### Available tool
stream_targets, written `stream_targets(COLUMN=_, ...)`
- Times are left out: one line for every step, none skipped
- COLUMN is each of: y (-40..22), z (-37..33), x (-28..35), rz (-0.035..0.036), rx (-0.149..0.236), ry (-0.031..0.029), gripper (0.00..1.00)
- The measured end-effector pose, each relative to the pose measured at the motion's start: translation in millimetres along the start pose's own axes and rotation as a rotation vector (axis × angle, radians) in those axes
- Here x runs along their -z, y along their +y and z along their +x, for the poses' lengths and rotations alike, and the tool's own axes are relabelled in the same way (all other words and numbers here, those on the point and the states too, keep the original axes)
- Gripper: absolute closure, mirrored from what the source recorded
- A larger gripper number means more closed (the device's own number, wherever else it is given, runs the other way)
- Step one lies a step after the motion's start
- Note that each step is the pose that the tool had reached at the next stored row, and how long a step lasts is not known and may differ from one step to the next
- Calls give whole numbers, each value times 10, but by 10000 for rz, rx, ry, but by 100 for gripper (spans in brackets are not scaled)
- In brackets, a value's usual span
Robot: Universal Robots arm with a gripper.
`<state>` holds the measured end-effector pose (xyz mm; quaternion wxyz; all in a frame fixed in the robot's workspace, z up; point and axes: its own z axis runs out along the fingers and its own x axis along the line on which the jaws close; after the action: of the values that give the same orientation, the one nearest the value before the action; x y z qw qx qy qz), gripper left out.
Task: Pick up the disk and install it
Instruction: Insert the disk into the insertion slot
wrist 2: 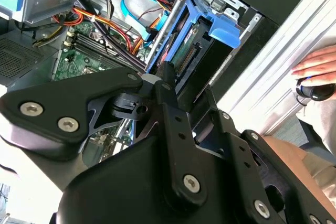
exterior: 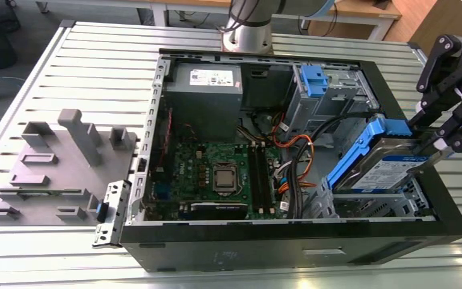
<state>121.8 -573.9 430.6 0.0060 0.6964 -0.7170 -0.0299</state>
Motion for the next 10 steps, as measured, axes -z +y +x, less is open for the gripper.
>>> stream_targets(y=-1, z=1, x=-18, rz=0, rx=0, ry=0, gripper=65)
stream_targets(y=-2, z=2, x=-36, rz=0, rx=0, ry=0, gripper=65)
stream_targets(y=-3, z=3, x=-54, rz=0, rx=0, ry=-1, gripper=65)
stream_targets(y=-4, z=4, x=-73, rz=0, rx=0, ry=0, gripper=65)
stream_targets(y=-5, z=5, x=-91, rz=0, rx=0, ry=0, gripper=65)
stream_targets(y=-6, z=6, x=-109, rz=0, rx=0, ry=0, gripper=65)
stream_targets(y=-8, z=8, x=-156, rz=0, rx=0, ry=1, gripper=65)
stream_targets(y=-9, z=8, x=-174, rz=0, rx=0, ry=0, gripper=65)
stream_targets(y=-10, z=9, x=-192, rz=0, rx=0, ry=0, gripper=65)
stream_targets(y=-11, z=9, x=-210, rz=0, rx=0, ry=0, gripper=65)
